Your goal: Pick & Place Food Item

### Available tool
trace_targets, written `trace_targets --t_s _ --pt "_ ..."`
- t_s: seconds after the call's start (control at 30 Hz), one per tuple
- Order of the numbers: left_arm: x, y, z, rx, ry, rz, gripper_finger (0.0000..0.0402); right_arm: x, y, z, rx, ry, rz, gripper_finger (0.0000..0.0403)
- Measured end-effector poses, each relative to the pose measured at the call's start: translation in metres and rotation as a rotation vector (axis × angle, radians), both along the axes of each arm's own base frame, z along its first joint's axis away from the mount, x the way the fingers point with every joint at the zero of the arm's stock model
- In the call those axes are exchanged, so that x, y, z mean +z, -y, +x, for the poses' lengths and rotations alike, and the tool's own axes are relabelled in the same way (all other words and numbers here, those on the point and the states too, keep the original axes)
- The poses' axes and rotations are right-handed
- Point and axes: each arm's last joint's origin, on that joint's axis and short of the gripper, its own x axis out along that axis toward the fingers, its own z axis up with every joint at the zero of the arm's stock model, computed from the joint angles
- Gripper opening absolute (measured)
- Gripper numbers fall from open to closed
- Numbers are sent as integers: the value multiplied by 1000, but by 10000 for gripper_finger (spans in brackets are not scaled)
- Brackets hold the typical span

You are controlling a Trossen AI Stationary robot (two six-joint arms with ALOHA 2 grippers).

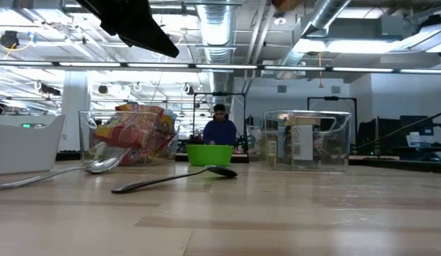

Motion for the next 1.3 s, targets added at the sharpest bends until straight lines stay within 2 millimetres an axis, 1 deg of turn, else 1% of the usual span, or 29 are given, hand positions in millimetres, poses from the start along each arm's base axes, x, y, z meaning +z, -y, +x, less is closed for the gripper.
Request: trace_targets --t_s 0.07,0.27,0.43,0.6,0.7,0.9,1.07,1.3 --pt "0 0 0 0 1 0 0 -7 6 0 -8 0 14 0" --pt "0 0 0 0 1 -1 0 -38 18 -4 11 5 75 0" --pt "0 0 0 0 3 -1 0 -66 20 -10 25 45 99 0" --pt "1 -2 2 9 15 -7 0 -90 21 -15 26 63 103 0" --pt "1 -4 2 16 15 -7 0 -104 26 -17 -5 62 88 0" --pt "1 -5 3 21 15 -7 0 -120 45 -21 -85 72 79 0" --pt "1 -5 3 21 15 -7 0 -124 63 -21 -155 109 82 0" --pt "1 -5 3 21 14 -7 0 -139 85 -19 -258 85 95 0"
